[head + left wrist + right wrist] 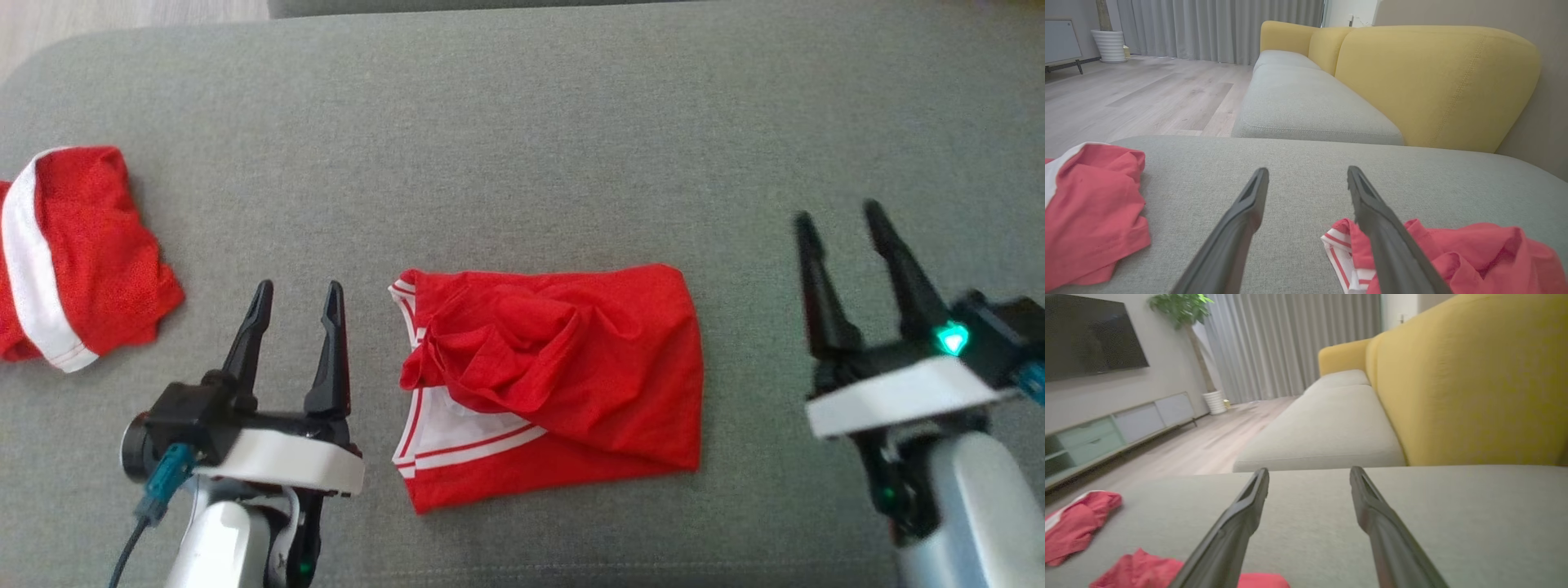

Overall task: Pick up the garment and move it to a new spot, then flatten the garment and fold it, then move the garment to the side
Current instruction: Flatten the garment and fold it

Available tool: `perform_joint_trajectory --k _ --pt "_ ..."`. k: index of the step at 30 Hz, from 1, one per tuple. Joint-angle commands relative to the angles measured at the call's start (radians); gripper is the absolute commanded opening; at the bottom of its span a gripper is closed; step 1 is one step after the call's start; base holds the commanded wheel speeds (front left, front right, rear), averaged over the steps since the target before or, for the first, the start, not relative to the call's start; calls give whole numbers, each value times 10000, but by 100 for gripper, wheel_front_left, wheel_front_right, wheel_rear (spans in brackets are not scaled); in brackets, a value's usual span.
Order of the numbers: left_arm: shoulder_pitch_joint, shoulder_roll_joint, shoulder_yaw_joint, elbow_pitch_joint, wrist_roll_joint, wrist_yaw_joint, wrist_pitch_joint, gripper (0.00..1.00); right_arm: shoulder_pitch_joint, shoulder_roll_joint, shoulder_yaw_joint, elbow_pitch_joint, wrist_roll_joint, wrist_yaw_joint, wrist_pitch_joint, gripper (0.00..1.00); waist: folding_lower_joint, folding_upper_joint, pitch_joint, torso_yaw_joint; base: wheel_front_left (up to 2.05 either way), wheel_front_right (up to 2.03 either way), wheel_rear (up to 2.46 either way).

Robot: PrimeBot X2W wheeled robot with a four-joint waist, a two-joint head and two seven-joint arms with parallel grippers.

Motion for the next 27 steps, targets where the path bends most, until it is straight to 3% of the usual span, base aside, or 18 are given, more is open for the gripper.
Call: perform_joint_trajectory --k 1,11,27 --pt "-166 172 344 -374 83 68 -122 100 43 28 -70 -540 -221 -9 89 100 0 -1 -40 -27 0 0 0" --pt "60 369 299 -398 123 96 -77 100 1617 208 -1037 -1221 -1130 -9 508 100 0 -1 -250 -154 0 0 0" --pt "45 448 186 -483 54 206 -39 100 1652 382 -1162 -1333 -1302 -9 630 100 0 -1 -199 -111 0 0 0"
